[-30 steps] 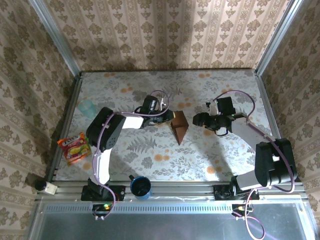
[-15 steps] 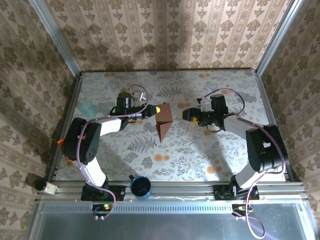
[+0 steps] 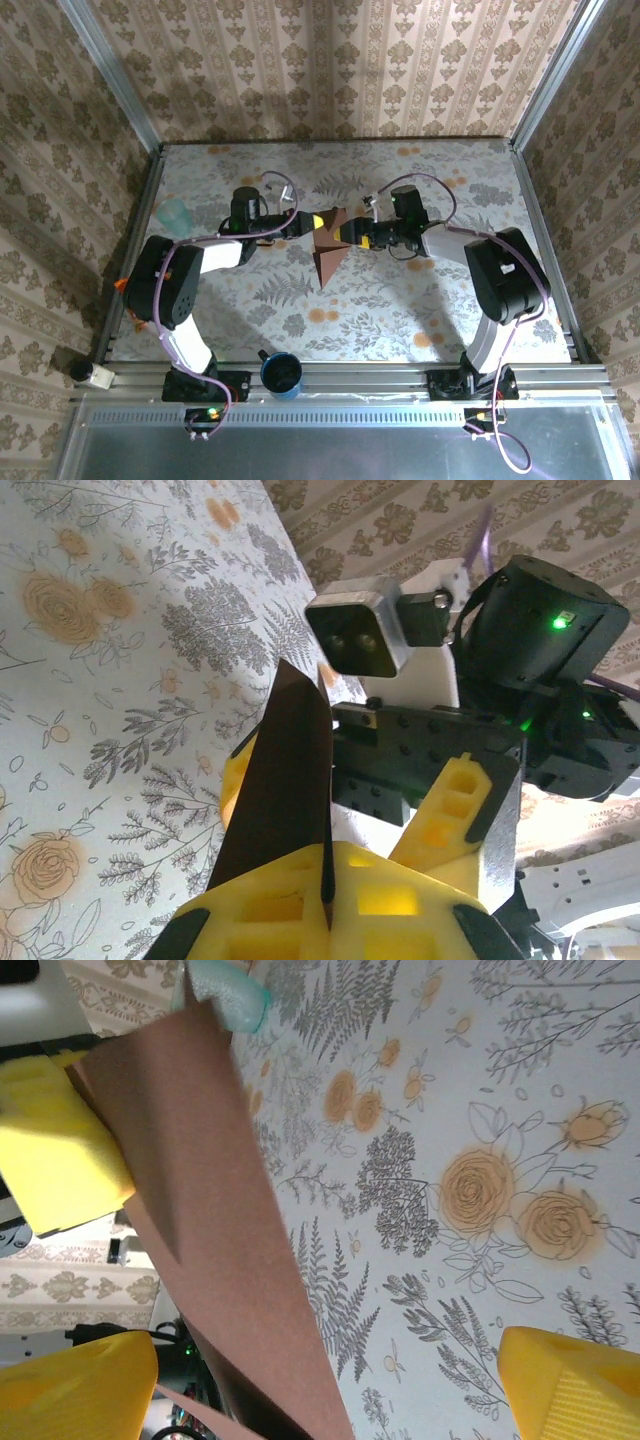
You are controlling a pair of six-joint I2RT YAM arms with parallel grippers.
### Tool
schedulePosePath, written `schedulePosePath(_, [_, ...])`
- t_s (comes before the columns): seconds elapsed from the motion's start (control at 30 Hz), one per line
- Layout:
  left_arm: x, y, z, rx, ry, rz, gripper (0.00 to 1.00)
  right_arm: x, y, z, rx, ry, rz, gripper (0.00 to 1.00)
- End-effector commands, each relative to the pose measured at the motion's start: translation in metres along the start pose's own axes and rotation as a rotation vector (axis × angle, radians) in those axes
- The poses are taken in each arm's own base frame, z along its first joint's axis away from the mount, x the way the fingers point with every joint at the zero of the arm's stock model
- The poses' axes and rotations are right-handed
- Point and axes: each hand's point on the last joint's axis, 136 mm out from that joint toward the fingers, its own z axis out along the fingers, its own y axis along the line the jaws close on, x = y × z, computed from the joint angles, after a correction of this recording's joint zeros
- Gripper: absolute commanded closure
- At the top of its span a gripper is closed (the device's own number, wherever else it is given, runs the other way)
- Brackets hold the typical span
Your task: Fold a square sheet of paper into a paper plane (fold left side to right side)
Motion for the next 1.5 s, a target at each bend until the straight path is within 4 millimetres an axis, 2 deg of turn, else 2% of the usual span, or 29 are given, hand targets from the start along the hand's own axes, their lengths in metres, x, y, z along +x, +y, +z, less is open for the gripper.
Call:
schedulePosePath(0.0, [0.001, -0.009, -0.003, 0.043, 0.007, 0.015, 1.0, -0.008, 0.019, 0.004, -0.083, 0.004, -0.039, 0.16])
schedulePosePath(0.2, [0.008, 0.002, -0.003, 0.008, 0.019, 0.006, 1.0, -0.014, 0.025, -0.001, -0.067, -0.01, -0.069, 0.39])
schedulePosePath(0.33, [0.013, 0.008, -0.003, -0.014, 0.027, -0.001, 1.0, -0.019, 0.026, -0.004, -0.052, -0.019, -0.08, 0.51])
schedulePosePath(0.8, [0.025, 0.024, -0.004, -0.065, 0.045, -0.026, 1.0, -0.032, 0.02, -0.008, 0.012, -0.036, -0.085, 0.74])
schedulePosePath(0.93, [0.027, 0.03, -0.003, -0.075, 0.048, -0.036, 1.0, -0.032, 0.015, -0.008, 0.027, -0.035, -0.073, 0.85])
schedulePosePath(1.03, [0.03, 0.036, 0.0, -0.096, 0.053, -0.038, 0.91, -0.029, 0.004, -0.005, 0.057, -0.025, -0.047, 0.97])
schedulePosePath(1.07, [0.031, 0.041, 0.0, -0.118, 0.053, -0.034, 0.82, -0.026, -0.001, -0.004, 0.07, -0.019, -0.033, 1.0])
schedulePosePath(1.17, [0.033, 0.053, -0.003, -0.202, 0.064, -0.006, 0.6, -0.02, -0.021, 0.001, 0.129, -0.005, 0.019, 1.0])
schedulePosePath(1.3, [0.027, 0.063, -0.016, -0.36, 0.067, 0.064, 0.5, -0.01, -0.051, 0.004, 0.221, 0.02, 0.101, 1.0])
schedulePosePath(1.47, [0.022, 0.049, -0.035, -0.55, 0.106, 0.225, 0.44, -0.009, -0.079, -0.003, 0.31, 0.008, 0.223, 1.0])
